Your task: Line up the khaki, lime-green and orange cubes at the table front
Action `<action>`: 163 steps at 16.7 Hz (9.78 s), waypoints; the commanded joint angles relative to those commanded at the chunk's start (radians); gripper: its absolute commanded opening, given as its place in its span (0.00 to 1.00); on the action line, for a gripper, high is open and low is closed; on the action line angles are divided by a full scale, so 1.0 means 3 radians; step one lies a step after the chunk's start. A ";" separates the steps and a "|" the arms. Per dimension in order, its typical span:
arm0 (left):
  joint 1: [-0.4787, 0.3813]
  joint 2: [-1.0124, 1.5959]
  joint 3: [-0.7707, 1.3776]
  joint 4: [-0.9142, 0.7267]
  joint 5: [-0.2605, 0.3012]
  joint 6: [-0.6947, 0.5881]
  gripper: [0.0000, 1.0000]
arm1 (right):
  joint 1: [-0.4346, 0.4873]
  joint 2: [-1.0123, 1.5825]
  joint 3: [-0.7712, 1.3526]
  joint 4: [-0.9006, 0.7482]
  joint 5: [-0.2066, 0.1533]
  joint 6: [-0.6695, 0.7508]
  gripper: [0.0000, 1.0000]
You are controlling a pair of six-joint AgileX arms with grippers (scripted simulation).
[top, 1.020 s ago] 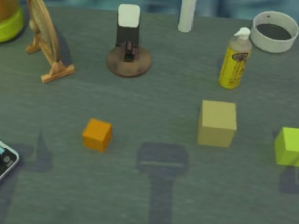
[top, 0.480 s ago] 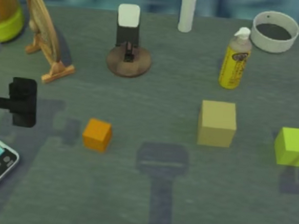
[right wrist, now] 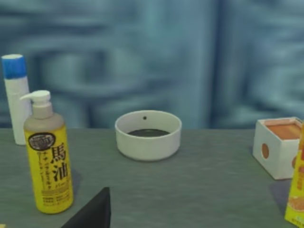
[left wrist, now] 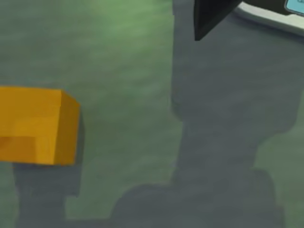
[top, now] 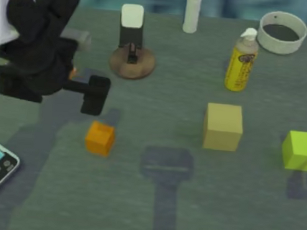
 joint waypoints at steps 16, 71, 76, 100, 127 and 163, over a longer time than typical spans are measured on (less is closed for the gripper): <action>-0.0264 0.1287 0.0930 -0.0486 -0.0005 -0.0090 1.00 | 0.0000 0.0000 0.0000 0.0000 0.0000 0.0000 1.00; -0.0961 0.1591 0.1531 -0.0758 -0.0051 -0.1104 0.00 | 0.0000 0.0000 0.0000 0.0000 0.0000 0.0000 1.00; -0.1750 0.1879 0.2073 -0.1068 -0.0066 -0.2387 0.00 | 0.0000 0.0000 0.0000 0.0000 0.0000 0.0000 1.00; -0.2194 0.2128 0.1728 -0.0369 -0.0085 -0.2946 0.15 | 0.0000 0.0000 0.0000 0.0000 0.0000 0.0000 1.00; -0.2155 0.1981 0.2186 -0.1009 -0.0089 -0.2966 1.00 | 0.0000 0.0000 0.0000 0.0000 0.0000 0.0000 1.00; 0.1233 -0.5498 -0.4126 0.2903 -0.0021 0.0332 1.00 | 0.0470 0.6340 0.4636 -0.3465 0.0003 0.0619 1.00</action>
